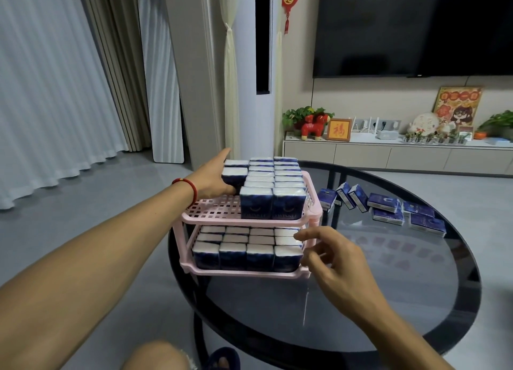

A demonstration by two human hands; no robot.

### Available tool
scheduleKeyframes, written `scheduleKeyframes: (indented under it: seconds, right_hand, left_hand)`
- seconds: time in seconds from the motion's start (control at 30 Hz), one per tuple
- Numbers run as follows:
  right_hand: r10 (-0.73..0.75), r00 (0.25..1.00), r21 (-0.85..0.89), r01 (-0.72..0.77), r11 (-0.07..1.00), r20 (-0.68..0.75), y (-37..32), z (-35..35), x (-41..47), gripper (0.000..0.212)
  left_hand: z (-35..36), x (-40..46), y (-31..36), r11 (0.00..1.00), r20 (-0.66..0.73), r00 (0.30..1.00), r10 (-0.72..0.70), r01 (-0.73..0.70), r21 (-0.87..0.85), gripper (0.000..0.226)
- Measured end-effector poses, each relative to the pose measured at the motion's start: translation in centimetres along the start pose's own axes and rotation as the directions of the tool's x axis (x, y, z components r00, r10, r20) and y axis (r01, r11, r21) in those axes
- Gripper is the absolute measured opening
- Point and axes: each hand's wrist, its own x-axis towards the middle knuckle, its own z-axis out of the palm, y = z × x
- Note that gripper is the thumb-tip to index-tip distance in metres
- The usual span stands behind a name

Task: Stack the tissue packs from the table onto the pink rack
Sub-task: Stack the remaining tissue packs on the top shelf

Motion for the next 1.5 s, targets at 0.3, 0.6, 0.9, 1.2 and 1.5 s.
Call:
scheduleKeyframes:
  seconds: [0.3,0.6,0.9,1.2,1.5]
  right_hand:
    - [0.019,1.0,-0.024,-0.019,1.0,0.011,0.4,-0.4,0.2,0.035]
    - [0.016,1.0,-0.039,-0.015,0.999,0.014,0.9,-0.1,0.3,0.034]
    - [0.01,1.0,-0.049,-0.009,0.999,0.02,0.9,0.1,0.3,0.035]
    - [0.008,1.0,-0.071,-0.006,0.997,0.027,1.0,-0.1,0.2,0.035]
    - [0.021,0.999,-0.07,-0.018,0.997,0.035,1.3,-0.1,0.2,0.034]
  left_hand:
    - [-0.3,-0.3,-0.1,0.998,-0.094,0.995,0.021,-0.026,-0.054,0.075]
    - [0.1,-0.8,0.5,0.997,-0.184,0.982,0.042,-0.054,-0.059,0.058]
    - [-0.5,-1.3,1.0,0.999,-0.078,0.996,0.033,-0.036,-0.039,0.089]
    - [-0.8,-1.3,1.1,0.999,-0.079,0.996,0.032,-0.031,0.01,0.093]
    - [-1.1,-1.8,0.4,0.999,-0.09,0.995,0.051,-0.05,0.014,0.094]
